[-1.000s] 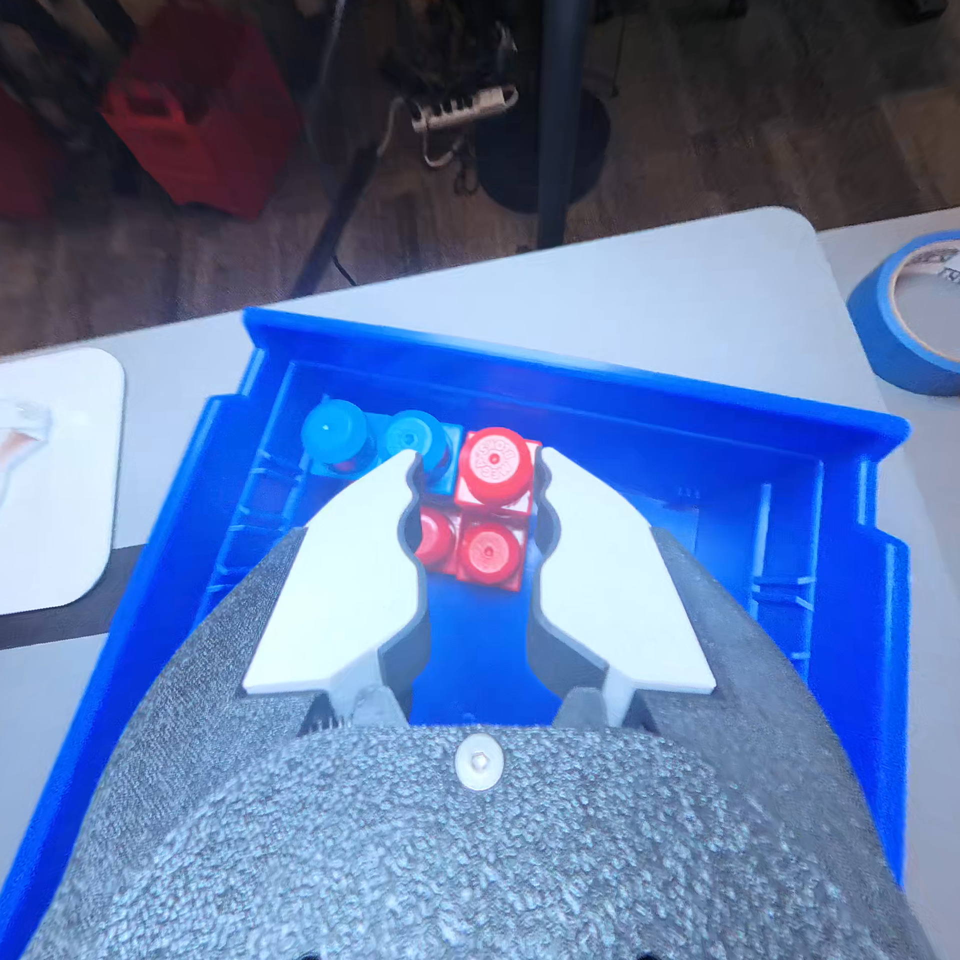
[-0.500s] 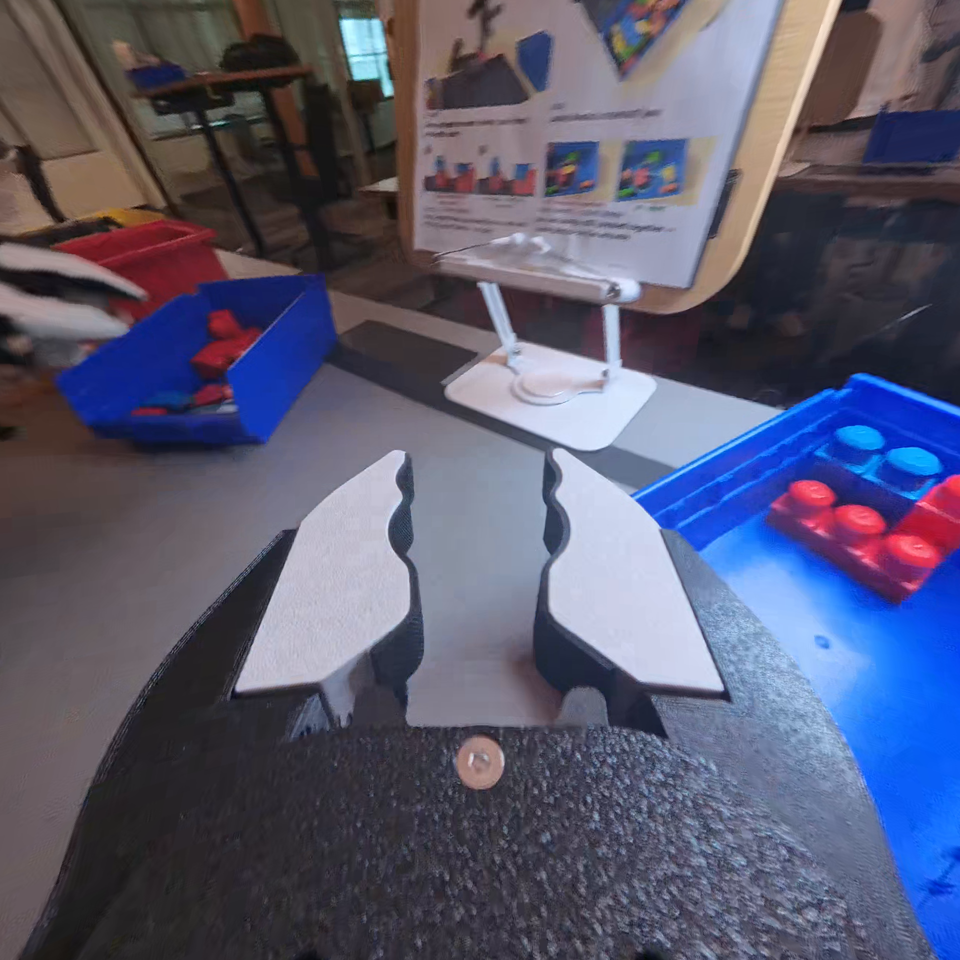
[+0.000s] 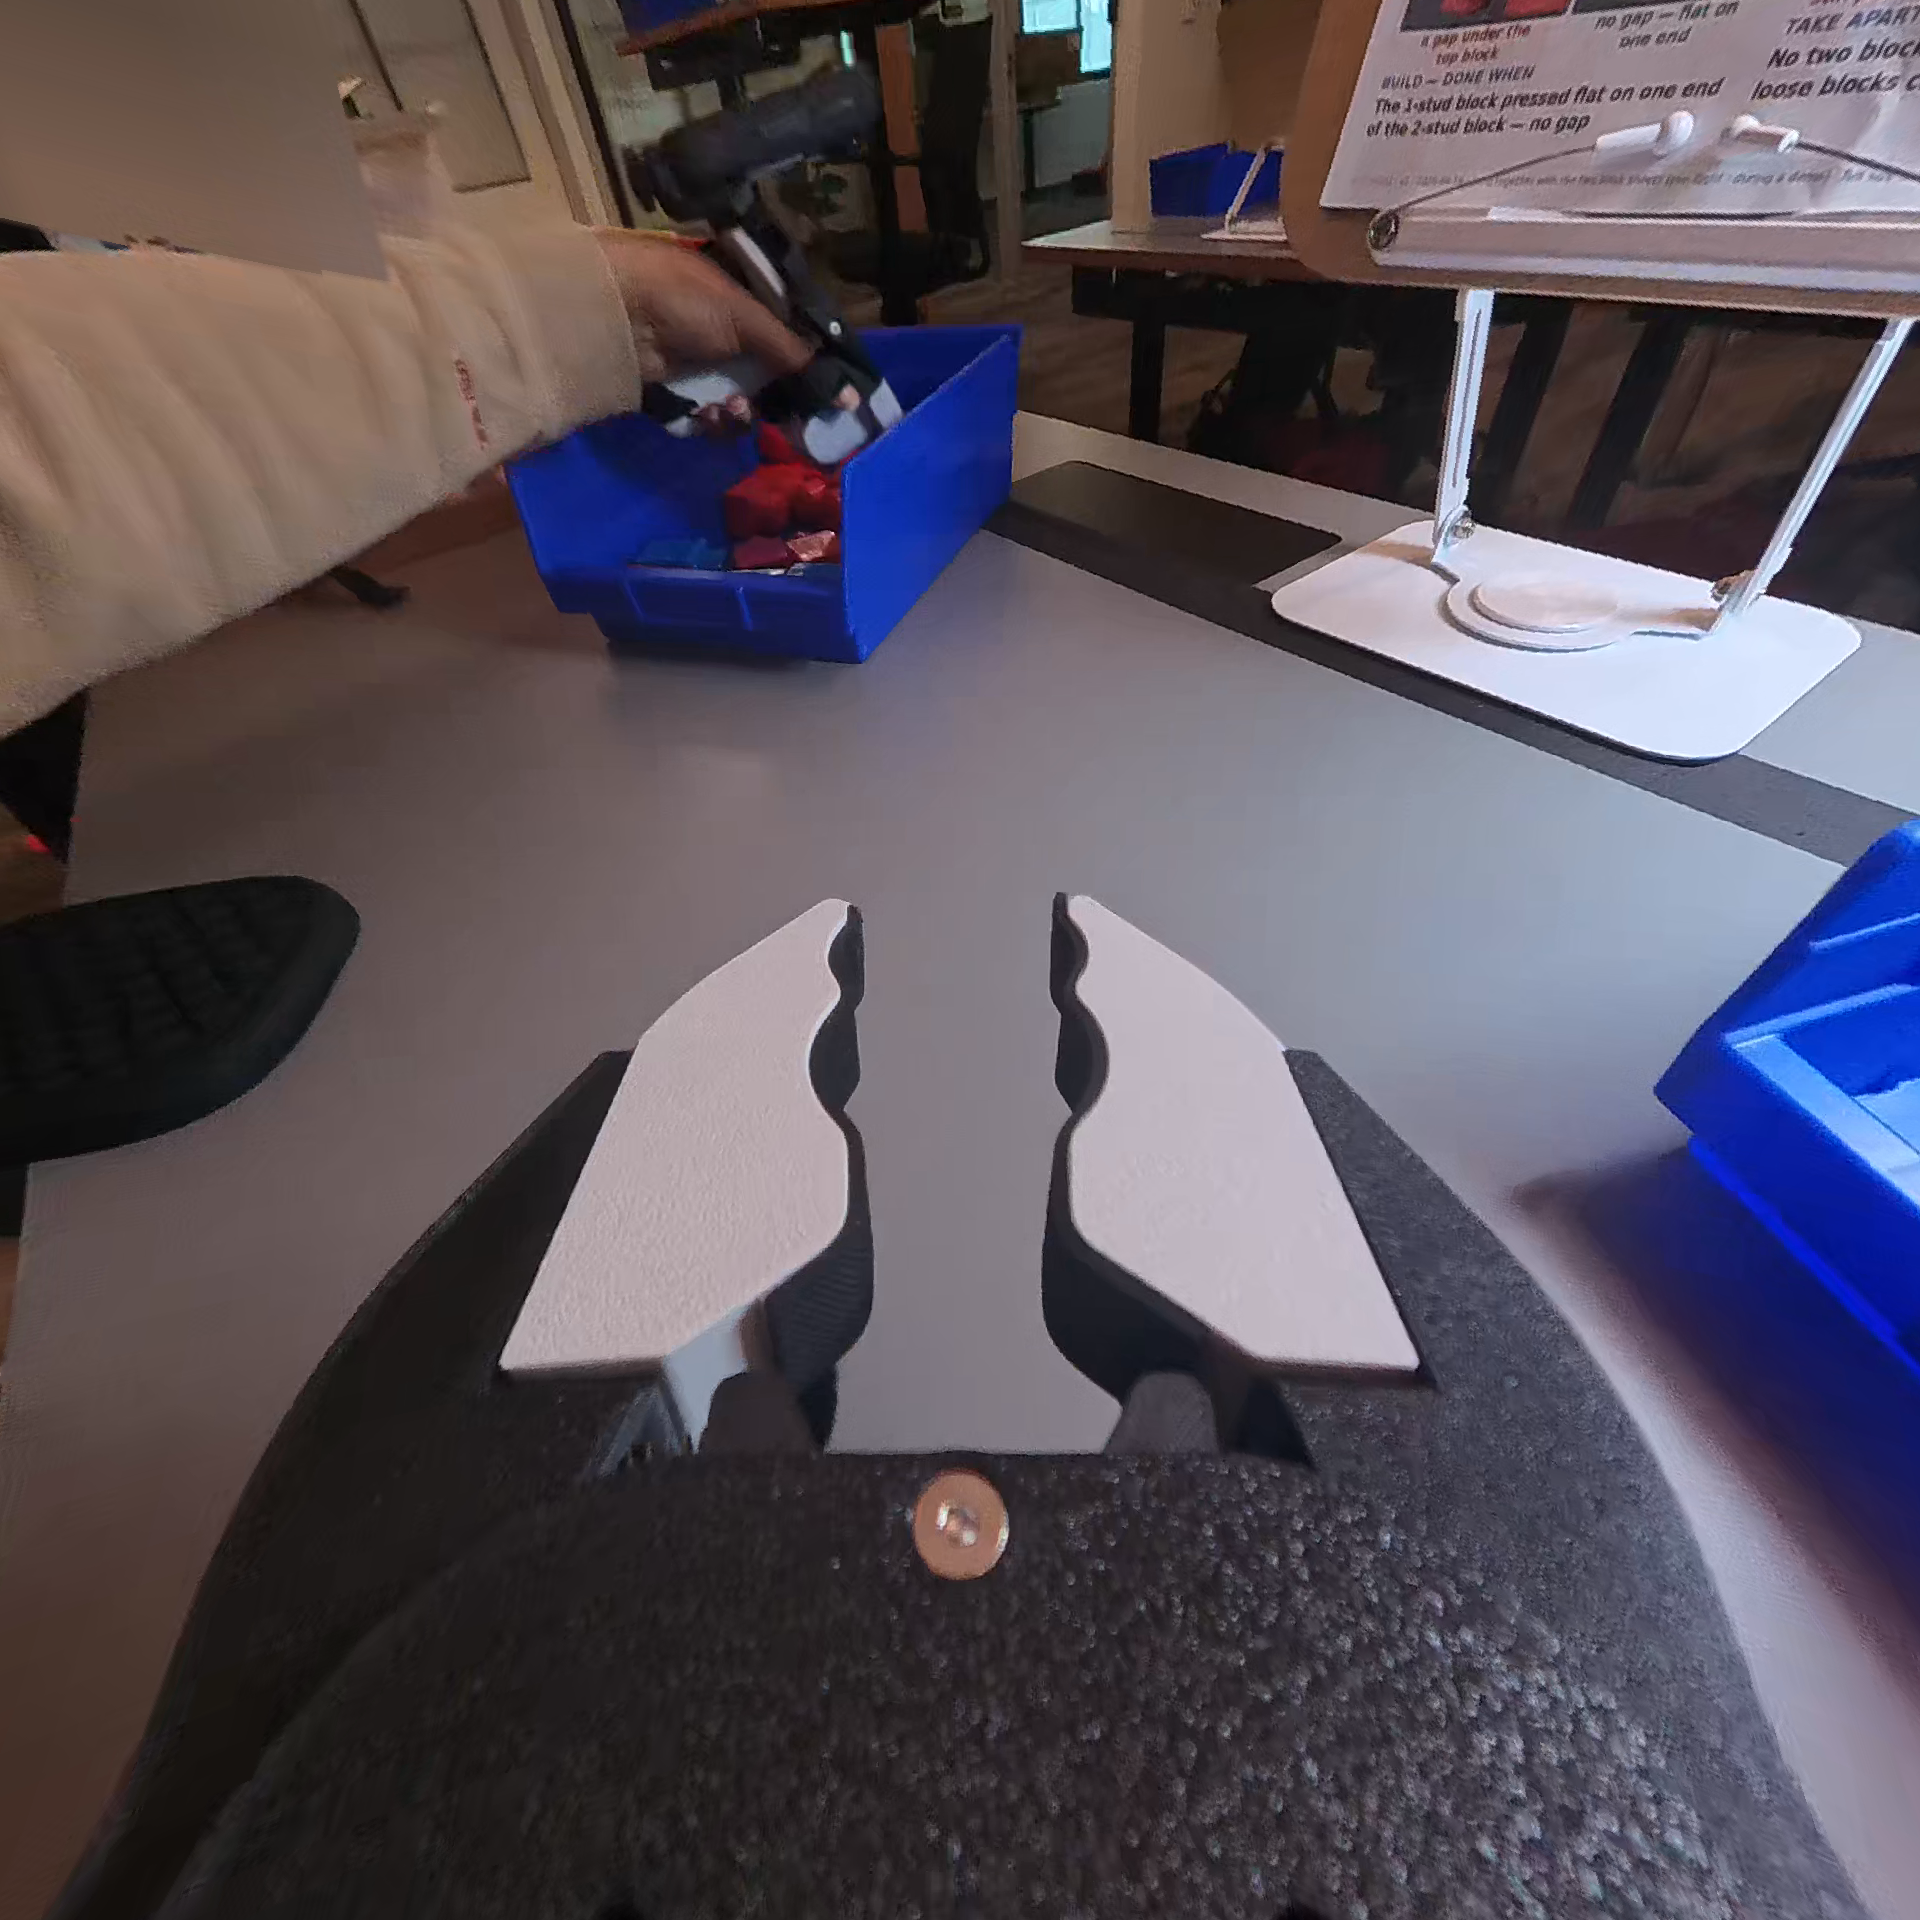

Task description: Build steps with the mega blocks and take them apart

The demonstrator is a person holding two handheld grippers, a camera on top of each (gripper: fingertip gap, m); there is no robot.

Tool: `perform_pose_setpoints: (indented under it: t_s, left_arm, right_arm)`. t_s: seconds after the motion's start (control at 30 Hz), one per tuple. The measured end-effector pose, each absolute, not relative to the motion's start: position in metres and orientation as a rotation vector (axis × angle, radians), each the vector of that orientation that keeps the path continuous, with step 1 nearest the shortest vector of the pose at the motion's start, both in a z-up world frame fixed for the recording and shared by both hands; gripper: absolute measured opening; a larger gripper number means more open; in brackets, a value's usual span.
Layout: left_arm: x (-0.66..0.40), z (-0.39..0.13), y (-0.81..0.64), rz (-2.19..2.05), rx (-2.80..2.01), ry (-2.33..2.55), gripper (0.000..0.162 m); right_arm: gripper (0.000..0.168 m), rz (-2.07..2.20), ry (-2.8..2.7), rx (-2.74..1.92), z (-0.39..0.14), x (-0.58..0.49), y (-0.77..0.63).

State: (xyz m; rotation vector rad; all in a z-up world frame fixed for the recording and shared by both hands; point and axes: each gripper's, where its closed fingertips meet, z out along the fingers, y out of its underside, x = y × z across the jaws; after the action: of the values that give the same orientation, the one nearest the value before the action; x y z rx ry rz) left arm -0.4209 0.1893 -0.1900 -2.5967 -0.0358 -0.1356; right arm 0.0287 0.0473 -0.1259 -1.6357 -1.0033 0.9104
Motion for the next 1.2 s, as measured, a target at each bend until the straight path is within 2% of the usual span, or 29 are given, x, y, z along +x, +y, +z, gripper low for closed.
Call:
perform_pose_setpoints:
  t_s: [0.13, 0.17, 0.2, 0.33, 0.43, 0.57, 0.7, 0.8, 0.93, 1.0, 1.13, 1.2]
  left_arm:
    - [-0.422, -0.221, 0.203, -0.175, -2.640, -0.184, 0.037]
    - [-0.424, -0.221, 0.206, -0.169, -2.630, -0.207, 0.036]
    - [-0.428, -0.220, 0.206, -0.146, -2.626, -0.210, 0.026]
    - [-0.430, -0.209, 0.193, -0.077, -2.623, -0.050, 0.020]
    - [-0.421, -0.175, 0.189, -0.116, -2.476, -0.008, 0.020]
    - [-0.353, -0.087, 0.172, -0.334, -2.061, 0.187, 0.020]
    - [-0.225, -0.039, 0.113, -0.569, -1.658, 0.413, 0.019]
    - [-0.131, -0.051, 0.063, -0.637, -1.474, 0.509, 0.019]
    - [-0.044, -0.073, 0.016, -0.854, -1.404, 0.549, 0.019]
    - [-0.024, -0.081, 0.007, -0.858, -1.403, 0.576, 0.019]
    - [-0.016, -0.092, 0.001, -0.811, -1.397, 0.683, 0.019]
    - [-0.028, -0.088, 0.004, -0.827, -1.400, 0.681, 0.028]
  right_arm:
    - [0.032, 0.945, -0.991, -1.652, -0.134, 0.031, 0.046]
    - [0.031, 0.945, -0.993, -1.653, -0.135, 0.032, 0.046]
    - [0.030, 0.944, -0.996, -1.651, -0.136, 0.033, 0.046]
    - [0.029, 0.956, -0.999, -1.635, -0.135, 0.036, 0.044]
    - [0.028, 0.959, -1.000, -1.614, -0.132, 0.037, 0.042]
    - [0.029, 1.014, -1.004, -1.552, -0.124, 0.031, 0.033]
    - [0.047, 1.067, -1.024, -1.487, -0.120, 0.013, 0.020]
    - [0.055, 1.127, -1.054, -1.469, -0.119, -0.005, 0.006]
    - [0.055, 1.214, -1.035, -1.490, -0.114, -0.025, -0.002]
    - [0.037, 1.220, -1.034, -1.492, -0.115, -0.030, -0.004]
    - [0.036, 1.149, -1.130, -1.500, -0.126, -0.024, -0.003]
    - [0.036, 1.060, -1.297, -1.549, -0.140, -0.015, -0.003]
